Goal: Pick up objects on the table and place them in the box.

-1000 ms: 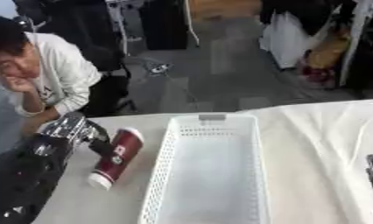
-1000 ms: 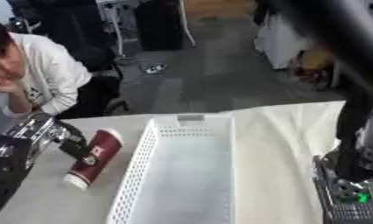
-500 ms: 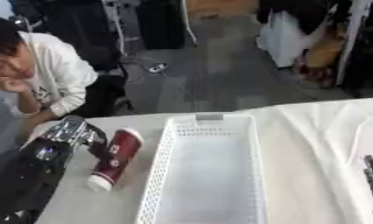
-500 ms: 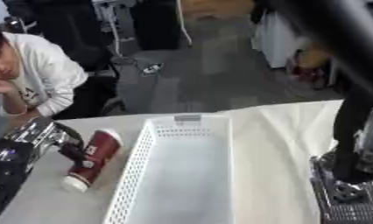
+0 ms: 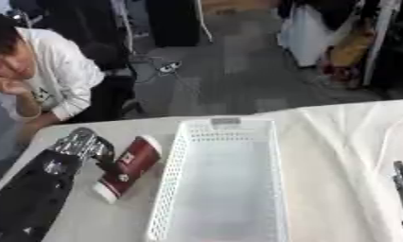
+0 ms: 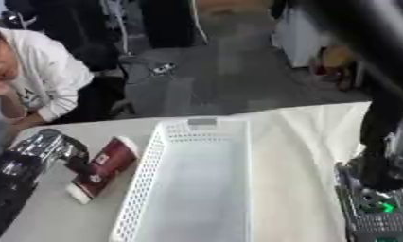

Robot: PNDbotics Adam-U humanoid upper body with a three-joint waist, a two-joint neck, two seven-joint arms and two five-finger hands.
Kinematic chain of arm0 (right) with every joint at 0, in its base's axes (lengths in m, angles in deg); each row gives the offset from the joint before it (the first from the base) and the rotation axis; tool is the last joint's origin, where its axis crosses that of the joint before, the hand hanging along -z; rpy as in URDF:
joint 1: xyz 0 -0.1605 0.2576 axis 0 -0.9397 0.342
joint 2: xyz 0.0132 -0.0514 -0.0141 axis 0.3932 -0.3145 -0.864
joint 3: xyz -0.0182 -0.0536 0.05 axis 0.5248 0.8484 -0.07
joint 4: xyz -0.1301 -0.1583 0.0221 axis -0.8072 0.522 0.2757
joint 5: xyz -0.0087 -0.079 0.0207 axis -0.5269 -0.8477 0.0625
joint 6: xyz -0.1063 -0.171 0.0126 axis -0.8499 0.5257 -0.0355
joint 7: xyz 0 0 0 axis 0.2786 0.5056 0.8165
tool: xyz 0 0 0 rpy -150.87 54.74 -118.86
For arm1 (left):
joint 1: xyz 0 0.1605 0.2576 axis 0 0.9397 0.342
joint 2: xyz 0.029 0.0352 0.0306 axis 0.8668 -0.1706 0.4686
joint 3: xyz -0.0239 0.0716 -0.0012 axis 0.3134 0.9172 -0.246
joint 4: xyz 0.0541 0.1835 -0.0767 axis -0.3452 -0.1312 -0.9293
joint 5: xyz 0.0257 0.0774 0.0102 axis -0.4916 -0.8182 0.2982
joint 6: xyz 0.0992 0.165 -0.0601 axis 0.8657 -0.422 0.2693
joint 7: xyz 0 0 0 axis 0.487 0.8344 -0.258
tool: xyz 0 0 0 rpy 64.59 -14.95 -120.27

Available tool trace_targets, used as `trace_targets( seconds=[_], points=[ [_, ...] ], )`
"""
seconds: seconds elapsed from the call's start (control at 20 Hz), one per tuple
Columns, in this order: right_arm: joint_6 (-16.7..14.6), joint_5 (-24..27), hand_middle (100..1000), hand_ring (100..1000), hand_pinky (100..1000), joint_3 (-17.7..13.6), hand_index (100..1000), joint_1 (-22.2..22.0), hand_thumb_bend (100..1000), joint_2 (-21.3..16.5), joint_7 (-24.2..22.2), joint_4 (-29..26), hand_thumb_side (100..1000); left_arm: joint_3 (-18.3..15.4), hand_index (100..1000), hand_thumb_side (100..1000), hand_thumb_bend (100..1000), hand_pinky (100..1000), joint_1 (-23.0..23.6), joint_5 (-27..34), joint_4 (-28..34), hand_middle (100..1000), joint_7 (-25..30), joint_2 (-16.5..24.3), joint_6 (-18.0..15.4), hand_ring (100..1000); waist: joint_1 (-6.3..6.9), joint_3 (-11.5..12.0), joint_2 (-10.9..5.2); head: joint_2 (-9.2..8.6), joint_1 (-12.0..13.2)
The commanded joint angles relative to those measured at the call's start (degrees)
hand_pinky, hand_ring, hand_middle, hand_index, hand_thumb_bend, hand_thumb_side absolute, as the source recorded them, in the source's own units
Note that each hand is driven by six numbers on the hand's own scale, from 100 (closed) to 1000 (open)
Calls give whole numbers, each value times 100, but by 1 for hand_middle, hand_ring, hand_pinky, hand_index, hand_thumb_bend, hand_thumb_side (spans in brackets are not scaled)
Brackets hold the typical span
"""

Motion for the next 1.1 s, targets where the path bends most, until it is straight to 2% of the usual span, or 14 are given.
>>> trace_targets(
  seconds=[0.05,0.4,0.8,1.05,1.1],
  points=[
    [-3,23,597,574,469,15,647,110,100,22,-17,-62,1000,-78,905,1000,817,875,-53,-85,-4,938,-52,85,36,909,-24,6,-75,-12,-4],
    [-11,28,597,574,469,13,647,124,100,30,-18,-62,1000,-90,909,1000,826,883,40,-206,-70,947,-208,12,28,914,-31,-2,-62,-5,-8],
    [-15,34,598,575,469,11,647,136,100,36,-16,-62,1000,-95,916,1000,907,880,90,-236,-128,949,-505,-45,-116,913,-33,-9,-57,-18,-17],
    [-20,37,598,575,470,10,647,139,100,33,-15,-62,1000,-87,873,1000,992,827,145,-289,-135,912,-684,-65,-146,867,-34,-8,-55,-21,-23],
    [-21,38,598,575,470,9,647,139,100,31,-14,-62,1000,-86,883,1000,980,844,161,-294,-134,922,-738,-65,-159,880,-35,-7,-54,-21,-26]
  ],
)
